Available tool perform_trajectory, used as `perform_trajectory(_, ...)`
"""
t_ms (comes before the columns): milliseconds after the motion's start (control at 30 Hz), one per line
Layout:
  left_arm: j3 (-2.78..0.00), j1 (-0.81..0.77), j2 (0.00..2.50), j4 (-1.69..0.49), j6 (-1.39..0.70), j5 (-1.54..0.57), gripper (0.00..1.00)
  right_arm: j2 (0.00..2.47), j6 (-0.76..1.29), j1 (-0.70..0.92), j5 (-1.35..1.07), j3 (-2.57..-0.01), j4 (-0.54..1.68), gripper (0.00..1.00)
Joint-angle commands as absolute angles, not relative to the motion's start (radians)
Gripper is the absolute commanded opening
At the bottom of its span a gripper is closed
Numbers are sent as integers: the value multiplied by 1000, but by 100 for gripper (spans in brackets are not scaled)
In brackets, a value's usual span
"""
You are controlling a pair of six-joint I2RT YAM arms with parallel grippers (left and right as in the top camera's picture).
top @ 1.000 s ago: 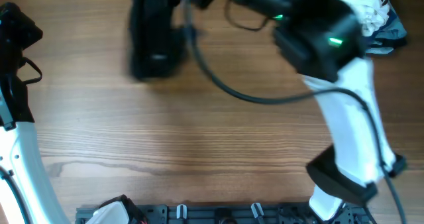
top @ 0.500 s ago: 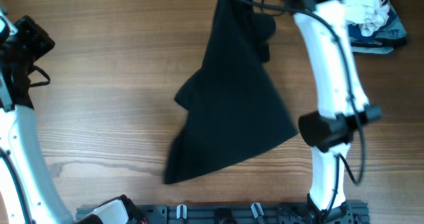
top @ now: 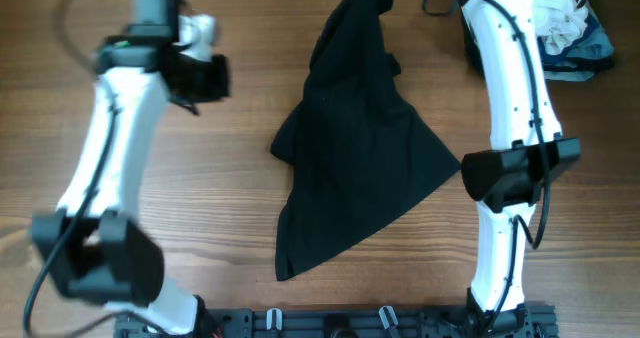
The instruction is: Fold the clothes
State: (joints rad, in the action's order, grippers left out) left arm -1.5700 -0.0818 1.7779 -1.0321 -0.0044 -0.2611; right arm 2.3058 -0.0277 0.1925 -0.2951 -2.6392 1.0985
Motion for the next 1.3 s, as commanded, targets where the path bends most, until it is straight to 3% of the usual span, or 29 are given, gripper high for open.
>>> perform_trajectory(0,-1571,-167,1939,-1036,126,-327,4,2297,-39,188,-315,-2655,1108,4)
perform_trajectory(133,-1571,-206,2088,-987,155,-364,8,2297,-52,187,-314,-2655,1116,4)
perform_trajectory(267,-1571,-208,2155,-979,213,-470,19,2297,-52,185,-312,-2655,1119,4)
perform_trajectory(433,-1556,-208,2160,-1014,290,-493,59,2297,-53,186,-311,-2655,1120,4)
perform_trajectory(633,-1443,-207,2160,-960,315,-443,64,2297,-54,185,-311,-2655,1127,4)
perform_trajectory(700,-1425,-207,2160,-945,314,-444,60,2297,-53,186,-311,-2655,1126,4)
perform_trajectory(733,-1425,-207,2160,-939,314,-444,50,2297,-53,186,-311,-2655,1126,4)
perform_trajectory(767,-1425,-207,2160,-929,306,-445,22,2297,-53,185,-311,-2655,1126,4)
perform_trajectory(800,-1425,-208,2160,-927,301,-445,11,2297,-53,186,-311,-2655,1126,4)
perform_trajectory(833,-1425,-208,2160,-928,285,-445,5,2297,-53,185,-311,-2655,1126,4)
perform_trajectory(1067,-1440,-190,2152,-932,172,-339,4,2297,-53,185,-310,-2655,1130,4)
perform_trajectory(1167,-1583,-102,2100,-994,30,-139,4,2282,-53,173,-311,-2655,1171,4)
perform_trajectory(1267,-1805,39,1993,-1015,-60,-114,4,2228,-53,136,-311,-2655,1229,4)
